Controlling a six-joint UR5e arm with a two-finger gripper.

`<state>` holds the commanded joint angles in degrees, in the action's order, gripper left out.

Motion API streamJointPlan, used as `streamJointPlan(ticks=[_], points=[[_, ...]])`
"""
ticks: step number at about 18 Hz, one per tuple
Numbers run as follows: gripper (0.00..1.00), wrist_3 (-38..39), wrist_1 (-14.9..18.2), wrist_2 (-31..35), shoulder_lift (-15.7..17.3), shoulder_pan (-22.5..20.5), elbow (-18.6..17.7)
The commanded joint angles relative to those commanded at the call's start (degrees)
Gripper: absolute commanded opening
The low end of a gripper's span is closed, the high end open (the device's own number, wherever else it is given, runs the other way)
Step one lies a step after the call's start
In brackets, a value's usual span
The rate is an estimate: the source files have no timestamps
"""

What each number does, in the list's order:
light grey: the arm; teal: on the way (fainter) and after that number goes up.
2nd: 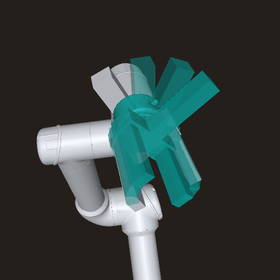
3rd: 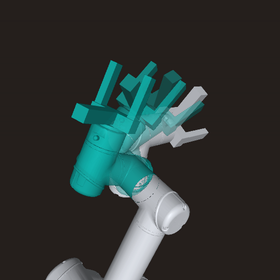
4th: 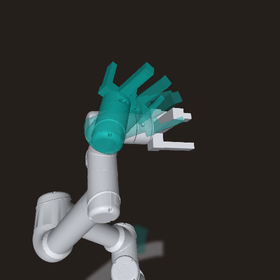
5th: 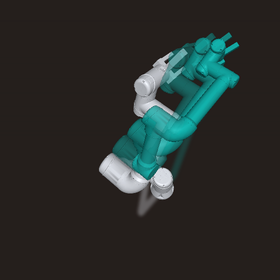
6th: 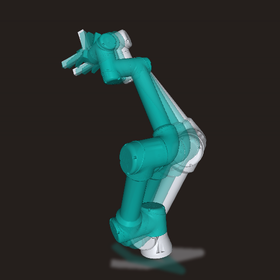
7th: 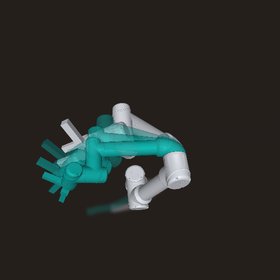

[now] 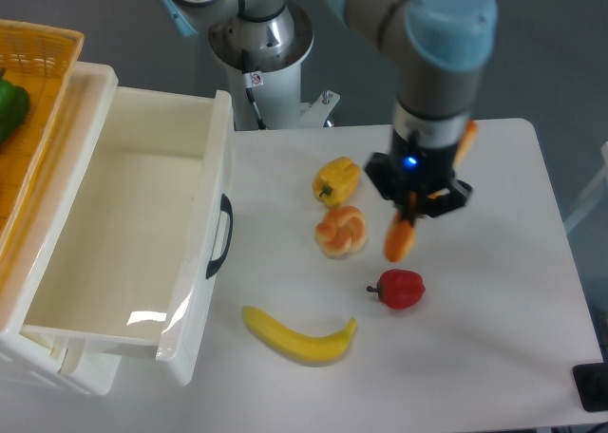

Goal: Place the long bread in the upper white drawer
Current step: 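Lift the long orange bread in the gripper and move toward the drawer, then carry the held bread over the open white drawer and lower it inside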

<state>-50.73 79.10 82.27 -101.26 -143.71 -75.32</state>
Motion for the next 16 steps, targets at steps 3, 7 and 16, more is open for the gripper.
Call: streamJointPlan(ticks=[3, 7, 16], points=[[0.0, 5.27, -0.09, -1.67, 2.46, 1.67, 0.0], [0.0, 16.43, -0.53, -3.34, 3.61, 6.41, 0.44], [0.0, 30.68, -0.62, -4.57, 5.28, 16.44, 0.62]])
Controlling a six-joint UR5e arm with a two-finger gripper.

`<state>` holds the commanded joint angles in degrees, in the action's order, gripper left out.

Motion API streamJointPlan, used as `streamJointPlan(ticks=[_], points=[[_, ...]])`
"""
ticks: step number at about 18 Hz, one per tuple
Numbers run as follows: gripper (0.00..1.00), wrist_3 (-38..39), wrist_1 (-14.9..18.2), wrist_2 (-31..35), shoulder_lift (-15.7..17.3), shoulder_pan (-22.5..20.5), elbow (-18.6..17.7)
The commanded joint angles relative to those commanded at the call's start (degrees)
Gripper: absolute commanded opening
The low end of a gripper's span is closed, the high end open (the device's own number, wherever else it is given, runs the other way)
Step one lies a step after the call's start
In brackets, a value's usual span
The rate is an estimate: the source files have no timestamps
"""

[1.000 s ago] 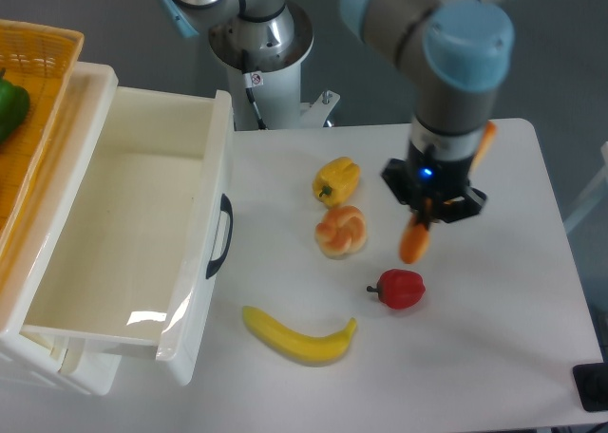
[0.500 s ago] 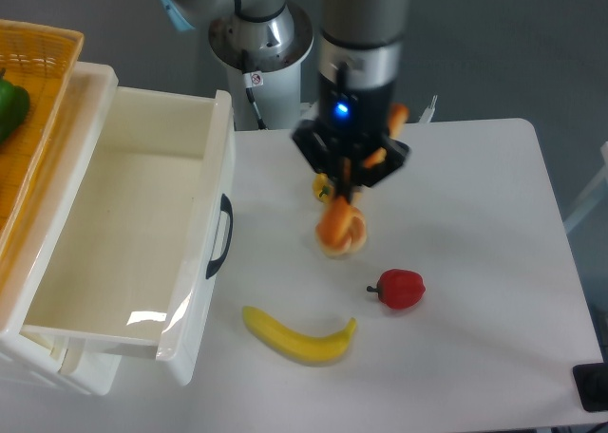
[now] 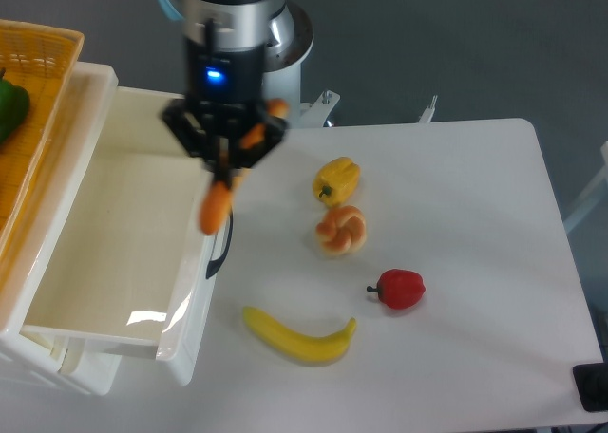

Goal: Place the long bread in the upper white drawer
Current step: 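Carry the held bread over the open white drawer and lower it inside, then open the gripper to release the bread into the drawer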

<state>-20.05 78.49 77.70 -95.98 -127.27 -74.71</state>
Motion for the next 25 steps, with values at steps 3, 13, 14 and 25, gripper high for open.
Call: streamJointPlan(ticks=[3, 13, 14, 25], points=[[0.0, 1.67, 0.18, -0.09, 0.35, 2.11, 0.0], [0.0, 5.11, -4.65, 0.35, -6.5, 5.36, -0.7], [0.01, 5.11, -4.75, 0.35, -6.59, 5.45, -0.97], [0.95, 4.05, -7.47, 0.35, -6.86, 6.42, -3.69]])
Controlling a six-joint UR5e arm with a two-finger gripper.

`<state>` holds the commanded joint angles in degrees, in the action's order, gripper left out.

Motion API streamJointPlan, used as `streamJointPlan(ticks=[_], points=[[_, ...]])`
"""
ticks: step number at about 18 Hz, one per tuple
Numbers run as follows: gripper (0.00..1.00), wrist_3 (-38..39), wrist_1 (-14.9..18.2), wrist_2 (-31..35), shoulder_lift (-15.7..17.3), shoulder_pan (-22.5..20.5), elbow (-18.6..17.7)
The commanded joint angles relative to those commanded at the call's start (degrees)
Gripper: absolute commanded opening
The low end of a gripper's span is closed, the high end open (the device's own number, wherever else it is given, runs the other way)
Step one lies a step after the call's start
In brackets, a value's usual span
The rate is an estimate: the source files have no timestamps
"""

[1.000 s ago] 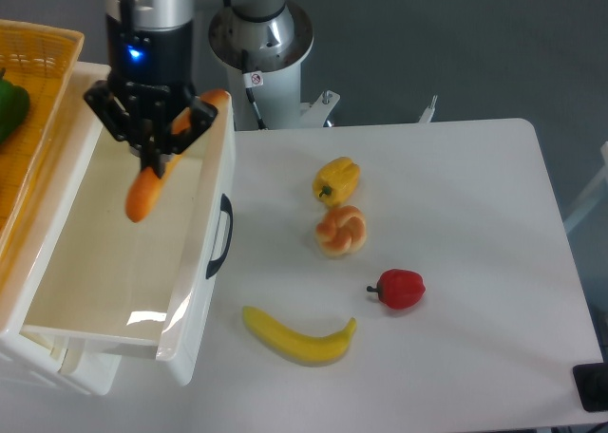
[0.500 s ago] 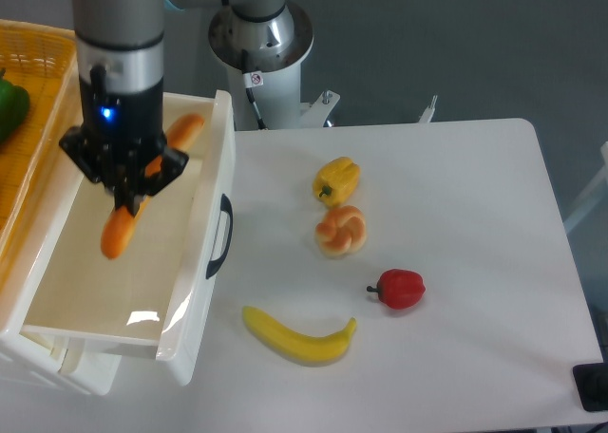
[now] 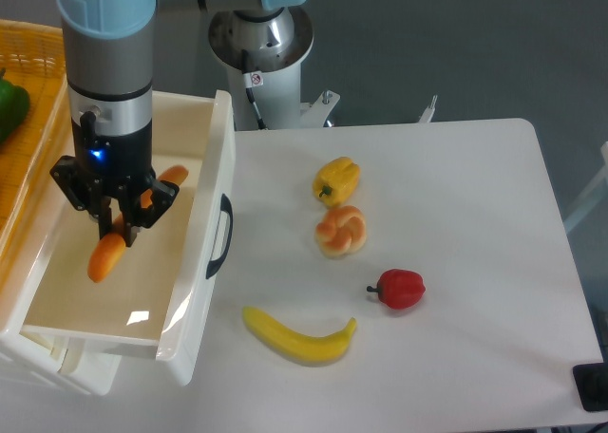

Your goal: Place the long bread in the upper white drawer

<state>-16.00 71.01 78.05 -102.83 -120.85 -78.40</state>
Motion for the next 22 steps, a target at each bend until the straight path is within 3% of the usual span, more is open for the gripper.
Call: streamJointPlan(ticks=[1, 8, 13, 15, 22], points=[[1.0, 0.0, 0.0, 0.0, 0.17, -0.09, 0.0], [1.0, -3.06, 0.61, 0.0, 1.23, -2.01, 0.0], [1.0, -12.02, 0.18, 0.0, 1.58, -9.91, -0.09], [1.0, -18.94, -0.09, 0.0, 1.58, -13.69, -0.52], [1.0, -36.45, -0.53, 2.62, 0.18, -23.36, -6.76]])
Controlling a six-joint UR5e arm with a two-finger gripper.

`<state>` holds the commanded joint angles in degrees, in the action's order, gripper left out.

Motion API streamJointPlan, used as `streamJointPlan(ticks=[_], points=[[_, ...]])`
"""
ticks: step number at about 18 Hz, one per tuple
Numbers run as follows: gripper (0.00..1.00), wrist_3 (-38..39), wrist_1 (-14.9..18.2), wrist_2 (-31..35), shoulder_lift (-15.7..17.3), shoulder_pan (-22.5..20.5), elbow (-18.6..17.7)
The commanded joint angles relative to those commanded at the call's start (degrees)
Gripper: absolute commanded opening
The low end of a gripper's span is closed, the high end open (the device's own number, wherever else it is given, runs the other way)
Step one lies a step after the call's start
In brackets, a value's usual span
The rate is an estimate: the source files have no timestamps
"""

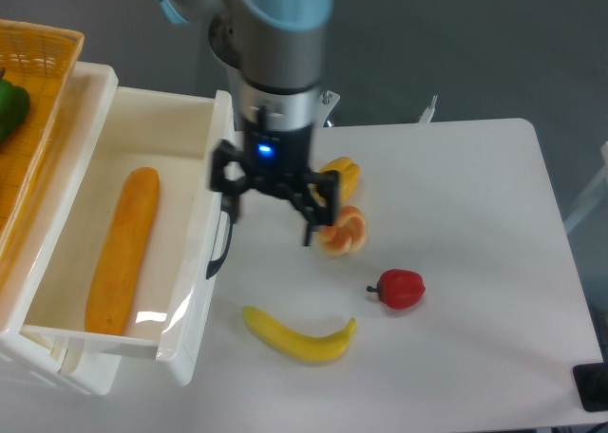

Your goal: Place the long bread in the upper white drawer

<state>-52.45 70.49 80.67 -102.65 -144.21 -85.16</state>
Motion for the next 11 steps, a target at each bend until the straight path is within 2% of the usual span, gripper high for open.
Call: streamJointPlan(ticks=[4, 8, 11], points=[[1.0, -12.91, -0.44, 8.97, -4.91, -3.87, -1.33], [1.0, -18.12, -2.98, 9.25, -11.42, -8.27, -0.8], [1.0, -23.2, -4.39, 9.25, -13.8, -10.29, -0.62]])
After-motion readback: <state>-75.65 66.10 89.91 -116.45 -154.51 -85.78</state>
